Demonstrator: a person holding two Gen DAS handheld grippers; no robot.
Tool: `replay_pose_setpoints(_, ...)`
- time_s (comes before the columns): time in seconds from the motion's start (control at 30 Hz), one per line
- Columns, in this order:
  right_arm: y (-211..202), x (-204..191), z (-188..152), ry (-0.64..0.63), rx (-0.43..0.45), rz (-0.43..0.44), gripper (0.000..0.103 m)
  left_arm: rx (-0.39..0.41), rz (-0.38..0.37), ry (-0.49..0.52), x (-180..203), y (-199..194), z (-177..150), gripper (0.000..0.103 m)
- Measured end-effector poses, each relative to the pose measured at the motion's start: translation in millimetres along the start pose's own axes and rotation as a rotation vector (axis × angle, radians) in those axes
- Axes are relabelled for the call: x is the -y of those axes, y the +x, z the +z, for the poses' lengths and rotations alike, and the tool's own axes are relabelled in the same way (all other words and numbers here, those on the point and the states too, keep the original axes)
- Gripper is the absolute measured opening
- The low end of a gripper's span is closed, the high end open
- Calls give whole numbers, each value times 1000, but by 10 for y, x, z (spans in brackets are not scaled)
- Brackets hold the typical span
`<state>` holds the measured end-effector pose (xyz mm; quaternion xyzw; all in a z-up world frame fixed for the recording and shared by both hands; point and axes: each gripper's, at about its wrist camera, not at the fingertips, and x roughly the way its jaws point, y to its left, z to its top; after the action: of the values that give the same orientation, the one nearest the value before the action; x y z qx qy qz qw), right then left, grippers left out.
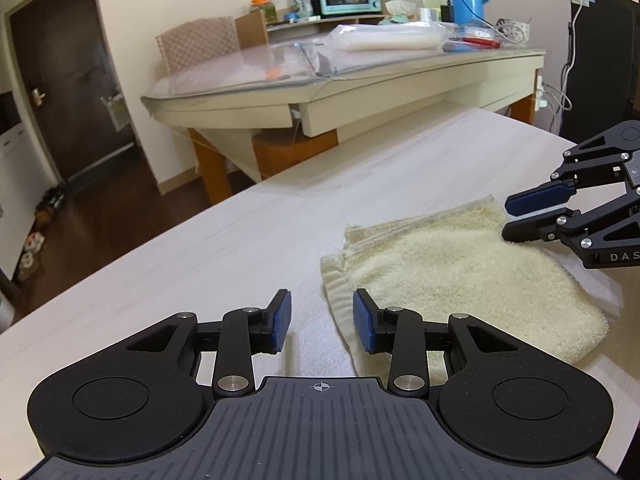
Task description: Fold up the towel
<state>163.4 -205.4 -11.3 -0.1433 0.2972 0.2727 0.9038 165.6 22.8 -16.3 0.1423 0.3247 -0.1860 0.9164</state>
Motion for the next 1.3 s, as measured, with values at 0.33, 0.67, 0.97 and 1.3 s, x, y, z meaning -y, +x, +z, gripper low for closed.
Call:
replay_pose_setpoints(0.33,-57,13,27,4,10,-3,29,23,2,-37,-21,-53,0,39)
replay_pose_setpoints(0.67,-20,182,92,48,5,-8,35,37,-29,-64,115,-424,-220,40)
replay_pose_setpoints(0.97,-49,164,135,70,14,15,36,48,-40,-156,57,-514,-362,41)
replay_pose_setpoints(1.3,-15,44,250,23,31,68,35,61,-21,-158,89,-542,-395,43)
